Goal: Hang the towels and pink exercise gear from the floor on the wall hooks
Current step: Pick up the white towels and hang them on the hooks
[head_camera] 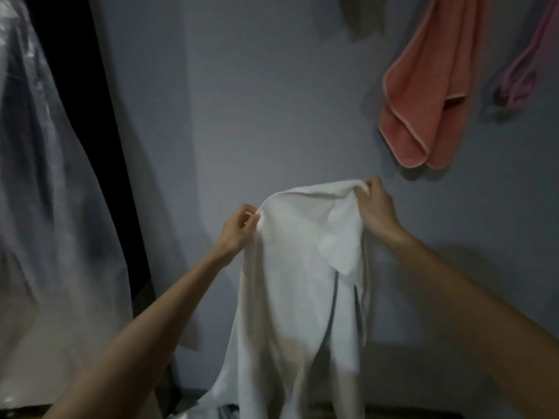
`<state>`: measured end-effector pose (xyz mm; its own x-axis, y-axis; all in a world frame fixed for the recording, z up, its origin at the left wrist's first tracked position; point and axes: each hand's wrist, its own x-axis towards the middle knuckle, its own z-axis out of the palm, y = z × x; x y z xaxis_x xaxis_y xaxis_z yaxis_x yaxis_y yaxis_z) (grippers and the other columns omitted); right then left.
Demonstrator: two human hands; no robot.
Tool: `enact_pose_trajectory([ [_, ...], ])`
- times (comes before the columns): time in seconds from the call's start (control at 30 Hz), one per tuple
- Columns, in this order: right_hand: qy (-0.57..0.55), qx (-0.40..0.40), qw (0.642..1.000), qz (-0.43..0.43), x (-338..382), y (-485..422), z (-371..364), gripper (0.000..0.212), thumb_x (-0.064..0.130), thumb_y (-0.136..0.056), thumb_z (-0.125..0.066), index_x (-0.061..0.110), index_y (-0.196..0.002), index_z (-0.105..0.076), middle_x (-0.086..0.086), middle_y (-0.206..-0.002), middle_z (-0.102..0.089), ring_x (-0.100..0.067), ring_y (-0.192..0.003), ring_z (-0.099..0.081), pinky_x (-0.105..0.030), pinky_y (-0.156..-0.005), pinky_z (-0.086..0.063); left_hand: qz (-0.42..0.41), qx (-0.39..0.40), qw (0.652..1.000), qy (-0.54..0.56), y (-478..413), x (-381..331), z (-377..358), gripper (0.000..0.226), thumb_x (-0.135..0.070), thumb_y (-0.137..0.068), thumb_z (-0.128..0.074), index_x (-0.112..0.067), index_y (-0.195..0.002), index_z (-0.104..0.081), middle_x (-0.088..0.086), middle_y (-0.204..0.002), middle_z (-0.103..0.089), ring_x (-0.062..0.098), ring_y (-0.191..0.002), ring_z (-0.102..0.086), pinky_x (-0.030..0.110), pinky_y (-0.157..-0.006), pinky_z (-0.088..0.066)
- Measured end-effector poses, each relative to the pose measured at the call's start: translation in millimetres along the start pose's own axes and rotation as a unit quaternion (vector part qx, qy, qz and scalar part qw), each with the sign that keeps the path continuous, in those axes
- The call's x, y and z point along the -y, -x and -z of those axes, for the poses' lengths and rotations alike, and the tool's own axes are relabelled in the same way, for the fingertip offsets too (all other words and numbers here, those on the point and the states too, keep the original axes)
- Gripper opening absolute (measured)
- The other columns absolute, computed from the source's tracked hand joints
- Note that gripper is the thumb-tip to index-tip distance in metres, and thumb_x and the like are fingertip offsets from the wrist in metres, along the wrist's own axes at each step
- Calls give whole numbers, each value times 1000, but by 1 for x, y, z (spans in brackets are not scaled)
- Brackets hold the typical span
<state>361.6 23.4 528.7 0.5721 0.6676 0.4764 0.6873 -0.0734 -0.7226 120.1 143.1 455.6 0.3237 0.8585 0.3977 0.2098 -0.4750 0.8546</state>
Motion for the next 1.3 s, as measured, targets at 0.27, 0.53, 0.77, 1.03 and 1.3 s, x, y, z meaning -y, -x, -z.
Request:
enact_pose_trajectory([
  [0.27, 12, 211, 964, 161, 19, 43, -27, 39, 24, -93, -53, 13, -130, -47, -6, -131, -53, -20, -122, -44, -33, -106, -33, -260, 84, 954, -123, -10, -85, -23, 10, -19, -94, -53, -13, -93, -60, -5, -80, -61, 4, -66, -50, 10, -64, -37],
  [0.53, -52, 145, 973, 174, 44, 41, -25, 24, 27, -97, -47, 19, -75, -46, 9, -64, -43, -3, -57, -40, -23, -56, -29, -195, 37, 978, -71, -8, -93, -15, 10, -22, -94, -53, -16, -90, -60, -6, -79, -60, -9, -64, -52, 7, -62, -38],
  [0.77, -114, 81, 971, 196, 69, 34, -32, 10, 25, -96, -46, 16, -92, -50, 1, -84, -59, -3, -69, -50, -18, -67, -37, -133, 11, 991, -7, 20, -67, -15, 11, -28, -97, -46, -18, -94, -48, -14, -73, -53, -7, -60, -48, 11, -56, -36],
  [1.03, -169, 17, 971, 168, 75, 11, -20, 8, 20, -94, -50, 12, -94, -54, 9, -79, -54, -1, -67, -48, -22, -70, -38, -61, 83, 987, -123, 30, 14, -7, 32, -36, -92, -49, -26, -66, -36, -11, -60, -38, 3, -55, -34, 25, -57, -31],
  [1.3, -67, 34, 993, 93, 38, 8, -4, 13, 20, -96, -45, 8, -96, -48, -7, -86, -54, -19, -80, -49, -26, -63, -28, -70, -60, 993, -80, -3, -20, 23, 22, -25, -98, -46, -15, -78, -45, -10, -62, -37, 10, -59, -34, 28, -60, -30],
])
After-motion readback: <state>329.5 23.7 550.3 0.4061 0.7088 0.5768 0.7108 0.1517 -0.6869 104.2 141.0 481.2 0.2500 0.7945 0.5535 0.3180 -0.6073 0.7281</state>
